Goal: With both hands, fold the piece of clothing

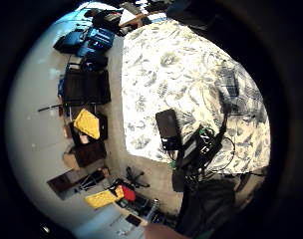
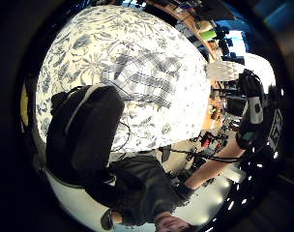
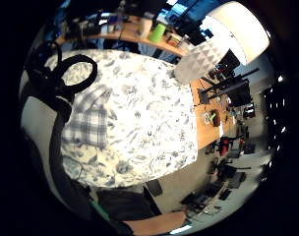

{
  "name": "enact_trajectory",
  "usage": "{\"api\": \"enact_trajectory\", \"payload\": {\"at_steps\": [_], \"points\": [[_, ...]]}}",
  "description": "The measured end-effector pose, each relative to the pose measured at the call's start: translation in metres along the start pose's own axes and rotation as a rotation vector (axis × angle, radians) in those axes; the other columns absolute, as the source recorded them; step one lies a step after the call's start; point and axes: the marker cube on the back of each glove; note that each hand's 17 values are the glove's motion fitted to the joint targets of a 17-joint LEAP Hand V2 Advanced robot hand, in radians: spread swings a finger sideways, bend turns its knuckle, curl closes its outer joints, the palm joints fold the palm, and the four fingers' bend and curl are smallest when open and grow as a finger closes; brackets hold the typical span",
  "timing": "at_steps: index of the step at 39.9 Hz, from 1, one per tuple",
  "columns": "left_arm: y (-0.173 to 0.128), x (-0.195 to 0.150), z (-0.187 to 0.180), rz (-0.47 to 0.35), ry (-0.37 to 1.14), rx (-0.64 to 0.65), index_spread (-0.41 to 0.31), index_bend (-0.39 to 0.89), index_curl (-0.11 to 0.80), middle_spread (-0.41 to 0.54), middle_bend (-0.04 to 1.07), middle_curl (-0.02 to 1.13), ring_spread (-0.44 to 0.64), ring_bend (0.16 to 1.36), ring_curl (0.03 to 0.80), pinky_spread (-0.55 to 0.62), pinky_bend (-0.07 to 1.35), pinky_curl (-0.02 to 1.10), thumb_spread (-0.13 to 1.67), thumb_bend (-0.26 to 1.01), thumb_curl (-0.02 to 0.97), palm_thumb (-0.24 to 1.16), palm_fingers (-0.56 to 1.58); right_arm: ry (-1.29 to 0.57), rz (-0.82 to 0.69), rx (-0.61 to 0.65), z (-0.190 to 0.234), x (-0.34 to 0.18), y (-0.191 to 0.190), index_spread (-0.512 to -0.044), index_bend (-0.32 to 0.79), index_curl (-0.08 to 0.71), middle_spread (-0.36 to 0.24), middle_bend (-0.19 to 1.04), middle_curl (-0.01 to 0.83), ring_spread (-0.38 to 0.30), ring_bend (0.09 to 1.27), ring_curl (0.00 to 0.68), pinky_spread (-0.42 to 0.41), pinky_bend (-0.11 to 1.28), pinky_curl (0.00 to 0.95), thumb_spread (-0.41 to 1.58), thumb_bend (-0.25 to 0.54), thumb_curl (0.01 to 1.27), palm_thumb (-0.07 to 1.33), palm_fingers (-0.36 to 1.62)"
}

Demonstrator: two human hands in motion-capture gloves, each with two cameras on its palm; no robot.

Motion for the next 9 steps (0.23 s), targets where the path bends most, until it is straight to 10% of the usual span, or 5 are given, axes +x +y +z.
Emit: {"api": "enact_trajectory", "payload": {"at_steps": [9], "points": [[-0.006,0.028,-0.003,0.036,-0.015,0.026,-0.008,0.11,0.138,0.248,0.25,0.35,0.32,0.77,0.302,0.45,0.65,0.33,1.22,-0.01,0.228,0.20,0.00,0.018,0.035,0.013,0.000,0.036,-0.001,-0.222,0.14,0.293,-0.119,0.36,0.466,-0.178,0.59,0.406,-0.227,0.57,0.380,1.08,-0.009,0.42,0.88,1.21]]}}
